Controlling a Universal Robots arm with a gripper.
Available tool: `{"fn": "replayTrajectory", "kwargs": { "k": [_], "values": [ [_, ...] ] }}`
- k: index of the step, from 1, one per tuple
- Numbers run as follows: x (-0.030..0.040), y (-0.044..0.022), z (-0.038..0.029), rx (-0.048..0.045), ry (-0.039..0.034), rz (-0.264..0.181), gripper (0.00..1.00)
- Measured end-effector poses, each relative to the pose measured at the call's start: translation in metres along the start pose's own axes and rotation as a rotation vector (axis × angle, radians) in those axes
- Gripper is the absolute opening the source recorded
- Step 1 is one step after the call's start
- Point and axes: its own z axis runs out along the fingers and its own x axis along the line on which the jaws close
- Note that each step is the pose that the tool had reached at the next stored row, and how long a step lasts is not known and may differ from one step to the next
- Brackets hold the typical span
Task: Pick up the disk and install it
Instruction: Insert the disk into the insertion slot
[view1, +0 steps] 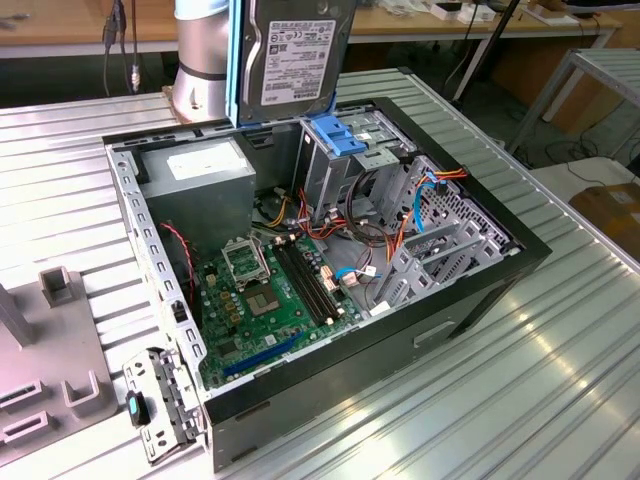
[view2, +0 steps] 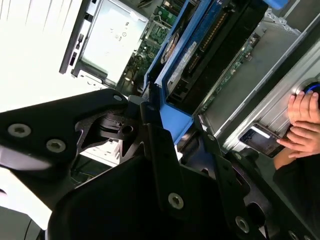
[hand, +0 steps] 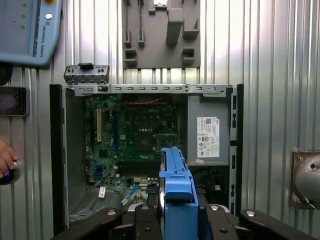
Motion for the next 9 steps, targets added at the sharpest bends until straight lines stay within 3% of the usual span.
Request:
{"fn": "replayTrajectory", "kwargs": {
  "k": [9],
  "values": [
    [0.0226, 0.0000, 0.0002, 0.0000, -0.0139, 0.000, 0.37]
  ]
}}
